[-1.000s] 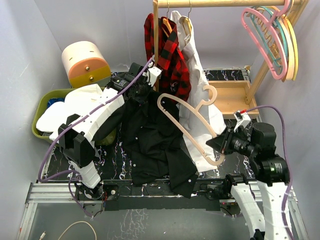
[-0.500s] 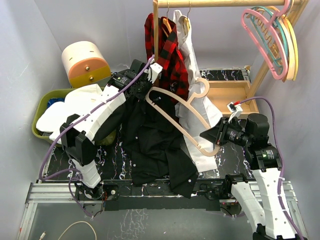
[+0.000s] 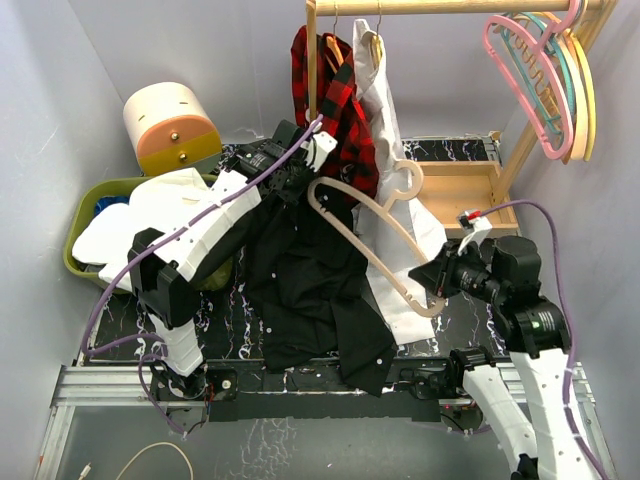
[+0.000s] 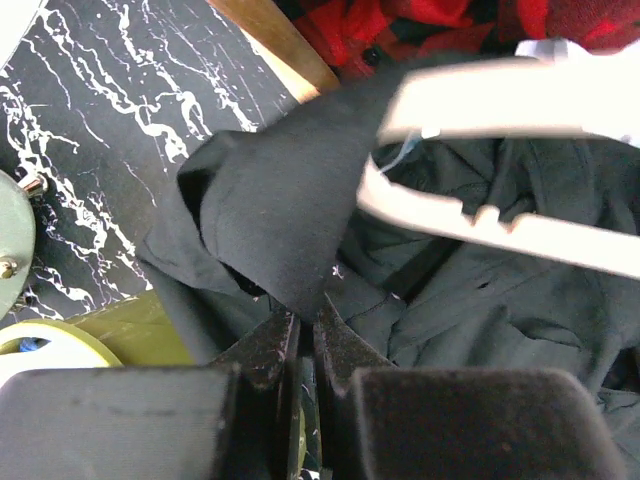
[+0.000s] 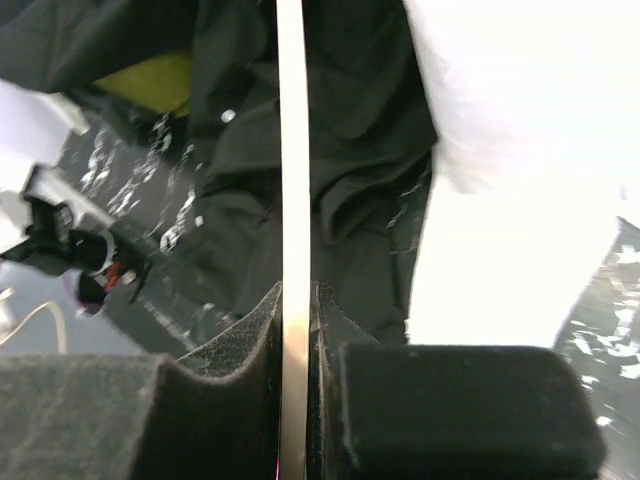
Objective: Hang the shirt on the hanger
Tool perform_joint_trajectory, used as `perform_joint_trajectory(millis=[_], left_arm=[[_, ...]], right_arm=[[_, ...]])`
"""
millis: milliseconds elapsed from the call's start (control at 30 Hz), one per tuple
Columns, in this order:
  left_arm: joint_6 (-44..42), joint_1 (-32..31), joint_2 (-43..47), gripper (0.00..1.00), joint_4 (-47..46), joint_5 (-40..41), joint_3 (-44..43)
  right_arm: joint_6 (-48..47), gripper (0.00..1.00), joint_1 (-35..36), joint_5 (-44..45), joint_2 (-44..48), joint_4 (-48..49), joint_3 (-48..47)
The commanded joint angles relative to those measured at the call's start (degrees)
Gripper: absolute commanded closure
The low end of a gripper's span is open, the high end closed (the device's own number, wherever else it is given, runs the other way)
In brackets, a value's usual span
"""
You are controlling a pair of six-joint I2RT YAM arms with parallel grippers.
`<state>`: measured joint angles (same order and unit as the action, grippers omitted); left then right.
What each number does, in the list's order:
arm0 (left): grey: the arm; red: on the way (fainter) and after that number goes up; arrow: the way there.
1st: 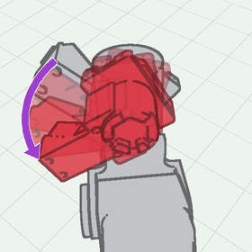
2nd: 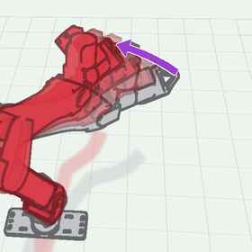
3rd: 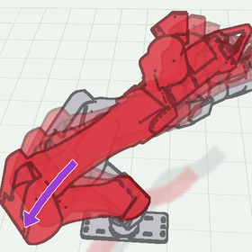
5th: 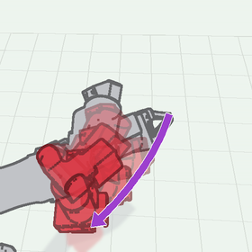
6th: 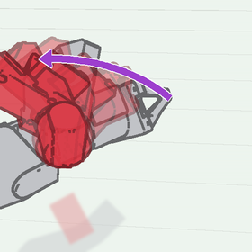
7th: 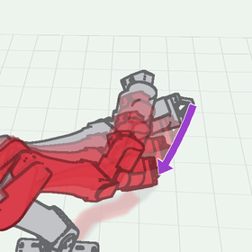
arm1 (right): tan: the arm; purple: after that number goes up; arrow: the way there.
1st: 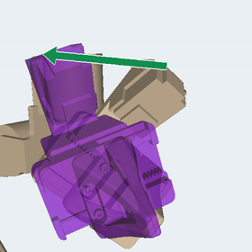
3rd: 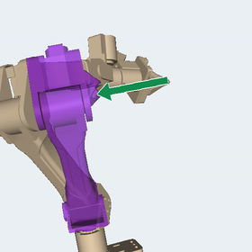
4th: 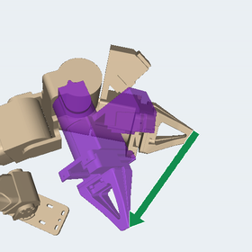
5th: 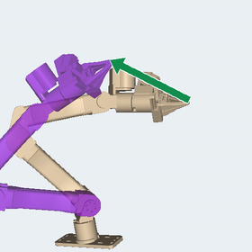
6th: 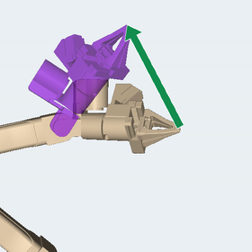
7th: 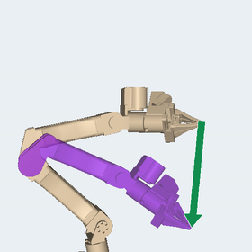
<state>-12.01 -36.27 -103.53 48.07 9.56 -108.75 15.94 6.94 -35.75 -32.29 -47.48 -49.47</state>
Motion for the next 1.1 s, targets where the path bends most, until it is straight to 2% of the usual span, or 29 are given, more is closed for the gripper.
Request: perform_joint_trajectory(millis=[0, 233, 433, 600, 733, 1067], left_arm=[[-0.7, -0.65, 3.17, 1.0, 1.49, 0.2, 0.28], [-0.69, -0.66, 3.8, 1.0, 1.69, 0.08, 0.74], [-1.07, -0.64, 4.15, 1.0, 1.92, 0.64, 0.42], [-1.12, -0.69, 3.7, 1.0, 4.22, -0.72, -1.96], [-1.92, -0.64, 3.94, 1.0, 4.94, 0.17, -2.8], [-6.24, -0.65, 5.42, 1.0, 0.44, 8.74, 0.74]], right_arm=[[-4.28, 0.92, -0.04, 12.67, 5.64, 1.1, -5.98], [-4.63, 0.92, -1.97, 3.46, 7.14, 4.45, -5.81], [-7.53, 0.92, 0.08, 1.1, 6.64, 4.66, -5.66], [-10.19, 0.92, 4.45, 3.28, 2.87, 3.32, -6.63], [-9.42, 0.92, 4.84, 4.02, 1.37, 4.77, -6.15], [-7.01, 0.92, 5.87, 6.75, -4.3, -0.85, -10.25]])
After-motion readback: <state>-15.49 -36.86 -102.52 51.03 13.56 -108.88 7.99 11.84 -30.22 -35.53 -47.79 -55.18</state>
